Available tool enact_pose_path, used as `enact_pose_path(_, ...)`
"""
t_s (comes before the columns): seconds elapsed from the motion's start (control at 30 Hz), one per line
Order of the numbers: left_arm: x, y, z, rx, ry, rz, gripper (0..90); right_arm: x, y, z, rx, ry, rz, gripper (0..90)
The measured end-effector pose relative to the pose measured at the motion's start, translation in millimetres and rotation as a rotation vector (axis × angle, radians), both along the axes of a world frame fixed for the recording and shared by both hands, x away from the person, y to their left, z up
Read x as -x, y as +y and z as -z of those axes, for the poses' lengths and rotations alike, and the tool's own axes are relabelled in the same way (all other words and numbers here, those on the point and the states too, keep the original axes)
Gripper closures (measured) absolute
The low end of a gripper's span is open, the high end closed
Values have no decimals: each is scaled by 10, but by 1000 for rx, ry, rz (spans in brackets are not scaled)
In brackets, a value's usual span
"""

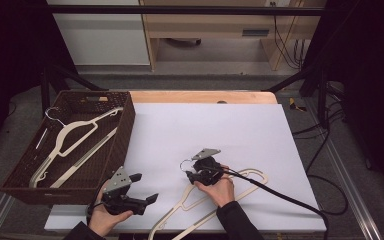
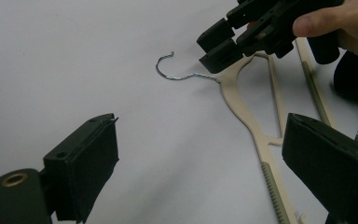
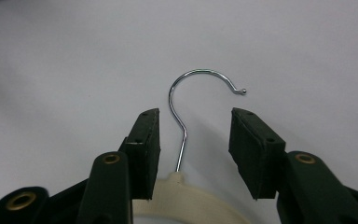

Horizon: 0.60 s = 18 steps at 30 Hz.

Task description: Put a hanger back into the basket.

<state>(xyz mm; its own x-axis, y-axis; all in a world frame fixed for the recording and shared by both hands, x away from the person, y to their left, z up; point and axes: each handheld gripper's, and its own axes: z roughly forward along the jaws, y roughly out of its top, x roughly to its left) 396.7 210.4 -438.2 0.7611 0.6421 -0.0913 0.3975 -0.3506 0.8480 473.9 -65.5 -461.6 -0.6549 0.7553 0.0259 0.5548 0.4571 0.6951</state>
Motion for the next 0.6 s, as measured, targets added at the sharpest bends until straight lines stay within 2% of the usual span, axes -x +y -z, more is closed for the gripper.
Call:
enact_pose_path(0.23, -2, -15, 15, -8, 6, 8, 96, -10, 76, 93, 22, 49, 21, 656)
enact_pose_path(0.37, -1, -22, 20, -14, 6, 11, 96, 1, 86, 96, 33, 57, 43, 746)
enact_pose_path(0.53, -5, -29, 28, -18, 11, 11, 97, 20, 103, 85, 41, 74, 62, 811)
enact_pose_path(0.6, -5, -36, 31, -20, 13, 10, 98, 21, 111, 88, 59, 57, 43, 830)
